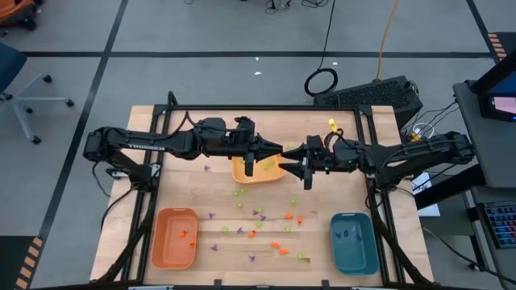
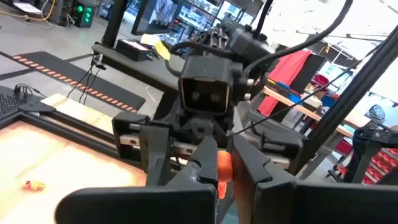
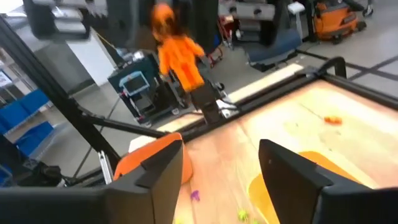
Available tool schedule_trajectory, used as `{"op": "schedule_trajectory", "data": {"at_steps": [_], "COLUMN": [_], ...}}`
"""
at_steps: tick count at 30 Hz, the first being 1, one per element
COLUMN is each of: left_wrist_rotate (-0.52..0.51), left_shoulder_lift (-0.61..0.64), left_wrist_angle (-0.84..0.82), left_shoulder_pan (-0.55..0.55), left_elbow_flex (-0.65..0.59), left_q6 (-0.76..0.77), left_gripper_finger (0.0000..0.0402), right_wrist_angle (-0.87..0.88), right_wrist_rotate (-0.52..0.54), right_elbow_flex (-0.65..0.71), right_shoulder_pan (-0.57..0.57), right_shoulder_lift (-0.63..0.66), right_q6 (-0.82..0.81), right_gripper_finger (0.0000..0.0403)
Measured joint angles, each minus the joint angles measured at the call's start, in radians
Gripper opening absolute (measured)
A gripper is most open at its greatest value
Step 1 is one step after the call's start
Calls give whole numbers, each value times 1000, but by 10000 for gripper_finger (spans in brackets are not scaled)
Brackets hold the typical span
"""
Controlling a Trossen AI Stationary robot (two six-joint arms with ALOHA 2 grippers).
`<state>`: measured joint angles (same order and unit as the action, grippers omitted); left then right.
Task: Sort Halloween decoration
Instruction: Put the orange skeleton toy into the orange bin
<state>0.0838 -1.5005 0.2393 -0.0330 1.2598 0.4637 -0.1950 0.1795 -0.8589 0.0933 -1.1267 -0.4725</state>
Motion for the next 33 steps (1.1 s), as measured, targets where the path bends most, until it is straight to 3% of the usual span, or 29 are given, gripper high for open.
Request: {"op": "schedule_trajectory", "data": {"at_steps": [8, 18, 24, 33], "left_wrist_rotate": [35, 33, 32, 30], "left_shoulder_lift": [91, 257, 330, 357], "left_wrist_angle": [-176, -461, -688, -1027], "left_shoulder_pan": [5, 68, 173, 430], "left_elbow_flex": [-1, 1, 0, 0], "left_q6": [10, 51, 163, 421], "left_gripper_finger": [9, 8, 8, 8], "right_wrist_angle": [73, 82, 88, 104], "right_wrist_rotate": [-78, -80, -80, -80], "right_elbow_flex": [0, 0, 0, 0], "right_shoulder_pan": [0, 0, 0, 0], "right_shoulder_lift": [0, 0, 0, 0], "right_q6": [-25, -23, -24, -39], "right_gripper_finger": [204, 202, 201, 201]}}
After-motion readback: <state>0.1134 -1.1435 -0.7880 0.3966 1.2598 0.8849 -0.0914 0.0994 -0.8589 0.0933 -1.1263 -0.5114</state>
